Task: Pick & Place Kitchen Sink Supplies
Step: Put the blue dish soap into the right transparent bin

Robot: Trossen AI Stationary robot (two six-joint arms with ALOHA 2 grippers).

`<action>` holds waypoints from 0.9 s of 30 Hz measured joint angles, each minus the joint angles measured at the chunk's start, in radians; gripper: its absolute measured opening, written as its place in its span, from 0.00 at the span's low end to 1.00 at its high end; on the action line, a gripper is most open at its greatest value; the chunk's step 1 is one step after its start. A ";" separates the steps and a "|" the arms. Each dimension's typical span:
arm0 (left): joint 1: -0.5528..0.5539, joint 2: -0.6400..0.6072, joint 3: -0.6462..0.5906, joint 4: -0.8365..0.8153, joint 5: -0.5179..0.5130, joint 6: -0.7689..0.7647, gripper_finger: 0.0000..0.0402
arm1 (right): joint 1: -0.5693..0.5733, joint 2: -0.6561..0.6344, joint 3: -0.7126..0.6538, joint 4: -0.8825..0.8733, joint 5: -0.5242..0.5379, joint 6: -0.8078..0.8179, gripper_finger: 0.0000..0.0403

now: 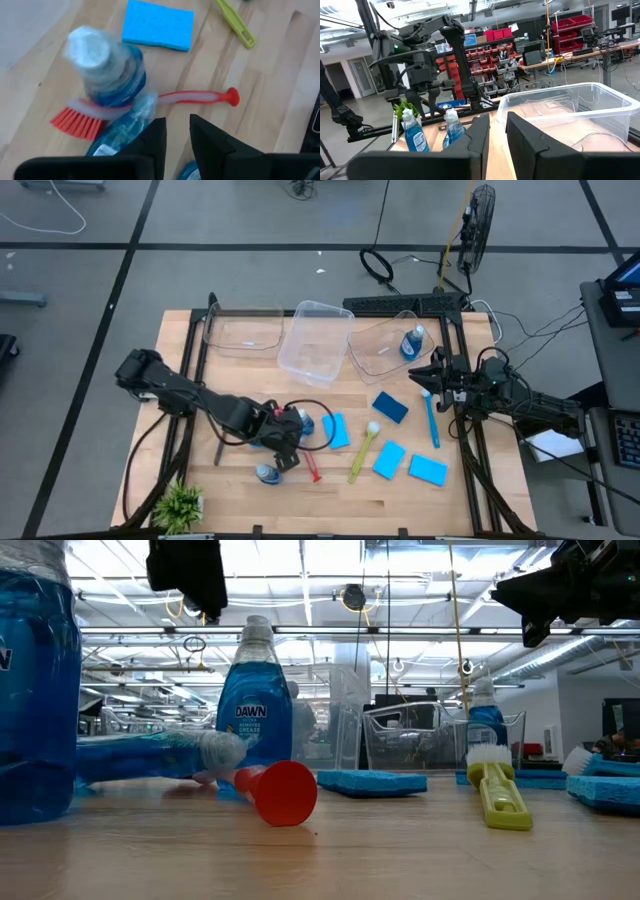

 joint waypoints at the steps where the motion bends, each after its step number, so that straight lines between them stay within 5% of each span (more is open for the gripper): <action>1: 0.000 0.002 0.000 0.009 -0.001 0.005 0.24 | 0.000 0.000 0.000 0.000 0.000 0.000 0.14; 13: -0.020 0.091 -0.001 0.012 -0.030 0.049 0.52 | 0.000 0.000 0.000 -0.002 -0.008 0.037 0.14; 27: -0.020 0.194 -0.001 0.011 -0.052 0.071 0.55 | 0.000 0.000 0.000 -0.001 -0.027 0.037 0.14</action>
